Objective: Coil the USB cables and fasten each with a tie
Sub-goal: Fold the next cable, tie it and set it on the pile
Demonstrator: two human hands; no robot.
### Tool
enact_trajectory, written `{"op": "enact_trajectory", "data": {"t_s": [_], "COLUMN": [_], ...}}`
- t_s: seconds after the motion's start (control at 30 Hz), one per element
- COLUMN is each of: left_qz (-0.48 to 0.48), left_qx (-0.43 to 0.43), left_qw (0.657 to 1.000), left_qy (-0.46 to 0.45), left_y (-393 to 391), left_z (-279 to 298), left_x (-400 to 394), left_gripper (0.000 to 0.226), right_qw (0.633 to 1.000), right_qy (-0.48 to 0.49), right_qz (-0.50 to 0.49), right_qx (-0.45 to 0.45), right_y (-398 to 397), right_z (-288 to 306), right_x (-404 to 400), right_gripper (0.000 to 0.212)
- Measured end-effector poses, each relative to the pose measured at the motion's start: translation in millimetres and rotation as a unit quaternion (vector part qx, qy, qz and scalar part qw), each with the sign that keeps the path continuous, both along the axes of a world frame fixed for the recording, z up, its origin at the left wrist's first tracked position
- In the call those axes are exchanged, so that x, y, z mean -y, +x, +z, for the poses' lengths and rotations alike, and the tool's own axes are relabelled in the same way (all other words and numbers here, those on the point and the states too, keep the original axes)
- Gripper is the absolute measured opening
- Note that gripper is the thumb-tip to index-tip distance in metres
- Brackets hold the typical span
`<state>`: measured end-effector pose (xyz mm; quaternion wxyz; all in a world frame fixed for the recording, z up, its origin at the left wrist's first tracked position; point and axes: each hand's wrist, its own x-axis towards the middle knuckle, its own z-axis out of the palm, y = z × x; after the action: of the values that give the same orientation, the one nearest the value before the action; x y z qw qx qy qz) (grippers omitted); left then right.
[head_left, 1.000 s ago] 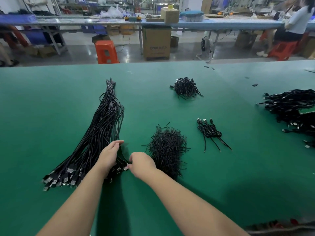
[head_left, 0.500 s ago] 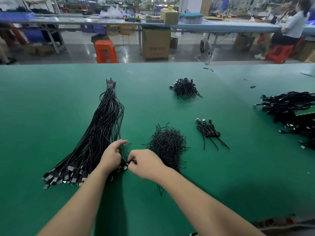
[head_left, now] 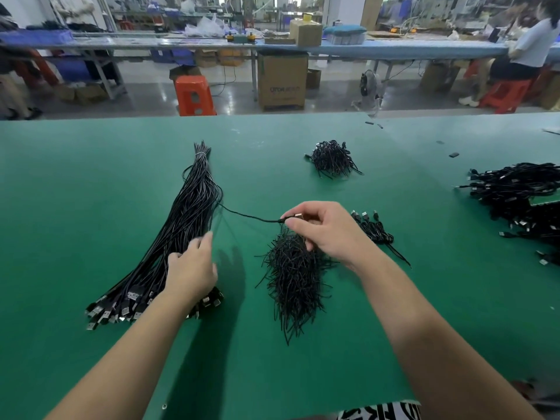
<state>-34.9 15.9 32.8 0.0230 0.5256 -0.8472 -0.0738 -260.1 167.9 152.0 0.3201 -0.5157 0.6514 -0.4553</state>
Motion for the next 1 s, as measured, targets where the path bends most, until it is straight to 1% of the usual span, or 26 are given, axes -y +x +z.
{"op": "enact_trajectory", "data": {"t_s": [0.03, 0.1, 0.13, 0.17, 0.23, 0.27, 0.3, 0.37, 0.43, 0.5, 0.6, 0.67, 0.7, 0.73, 0.77, 0.83, 0.87, 0.9, 0.93, 1.0], "left_qz": [-0.016, -0.097, -0.146, -0.183, -0.206, -0.202, -0.195, -0.189, -0.186, -0.168, -0.130, -0.110, -0.104, -0.098, -0.094, -0.072, -0.059, -0.052, -0.048, -0.048], "left_qx": [-0.072, -0.218, -0.257, -0.275, -0.282, -0.283, -0.282, -0.270, -0.283, -0.310, -0.313, -0.323, -0.336, -0.357, -0.382, -0.415, -0.424, -0.432, -0.443, -0.460], "left_qw": [0.997, 0.971, 0.955, 0.943, 0.937, 0.938, 0.939, 0.943, 0.936, 0.914, 0.879, 0.851, 0.844, 0.844, 0.853, 0.884, 0.892, 0.892, 0.885, 0.867], "left_qy": [-0.021, -0.029, -0.026, -0.020, -0.001, 0.014, 0.029, 0.046, 0.094, 0.199, 0.336, 0.398, 0.405, 0.389, 0.344, 0.201, 0.144, 0.121, 0.132, 0.187], "left_y": [-2.5, -11.5, -17.7, -23.5, -31.5, -33.9, -35.5, -36.1, -34.5, -34.0, -32.4, -30.8, -30.4, -30.5, -30.6, -29.6, -28.7, -27.8, -27.0, -24.9], "left_z": [9.6, 31.0, 41.5, 50.7, 68.2, 76.5, 83.7, 96.2, 106.0, 111.9, 118.2, 121.9, 123.3, 124.3, 123.7, 120.6, 118.1, 114.9, 111.0, 102.9], "left_x": [-2.7, -13.2, -20.8, -30.0, -51.3, -61.8, -71.1, -87.0, -98.1, -103.8, -106.2, -106.6, -106.8, -106.8, -105.4, -98.2, -93.7, -89.2, -85.5, -80.9], "left_gripper": [0.077, 0.074, 0.066, 0.055, 0.030, 0.025, 0.027, 0.039, 0.044, 0.040, 0.039, 0.039, 0.039, 0.039, 0.039, 0.038, 0.036, 0.035, 0.035, 0.035], "right_qw": [1.000, 0.996, 0.995, 0.994, 0.995, 0.996, 0.997, 0.997, 0.997, 0.995, 0.989, 0.981, 0.974, 0.966, 0.960, 0.951, 0.944, 0.937, 0.935, 0.943], "right_qy": [0.001, -0.005, -0.012, -0.020, -0.040, -0.049, -0.057, -0.072, -0.076, -0.079, -0.083, -0.074, -0.065, -0.050, -0.031, 0.007, 0.025, 0.037, 0.039, 0.013], "right_qz": [0.019, 0.061, 0.077, 0.087, 0.079, 0.063, 0.042, 0.006, 0.003, 0.022, 0.053, 0.056, 0.060, 0.069, 0.084, 0.119, 0.133, 0.138, 0.137, 0.119], "right_qx": [-0.024, -0.059, -0.066, -0.065, -0.046, -0.030, -0.012, 0.015, 0.030, 0.051, 0.107, 0.169, 0.210, 0.244, 0.266, 0.286, 0.302, 0.319, 0.325, 0.309], "right_y": [1.5, 7.6, 10.7, 13.1, 13.8, 12.1, 10.0, 6.3, 5.5, 7.4, 15.3, 23.1, 27.3, 31.0, 35.4, 47.2, 53.4, 59.1, 63.6, 69.4], "right_z": [1.8, 4.8, 6.4, 7.7, 10.3, 10.3, 9.4, 5.6, 0.3, -5.0, -13.4, -20.4, -25.3, -32.4, -40.4, -55.8, -61.7, -64.9, -65.7, -61.0], "right_x": [-0.7, -1.6, -1.6, -1.3, -0.4, 0.0, 0.6, 0.8, 0.1, -1.1, 0.4, 3.1, 4.3, 5.0, 5.1, 2.9, 1.6, 0.9, 0.7, 0.4], "right_gripper": [0.008, 0.008, 0.008, 0.008, 0.009, 0.011, 0.012, 0.015, 0.015, 0.015, 0.022, 0.036, 0.046, 0.057, 0.066, 0.071, 0.072, 0.070, 0.064, 0.046]}}
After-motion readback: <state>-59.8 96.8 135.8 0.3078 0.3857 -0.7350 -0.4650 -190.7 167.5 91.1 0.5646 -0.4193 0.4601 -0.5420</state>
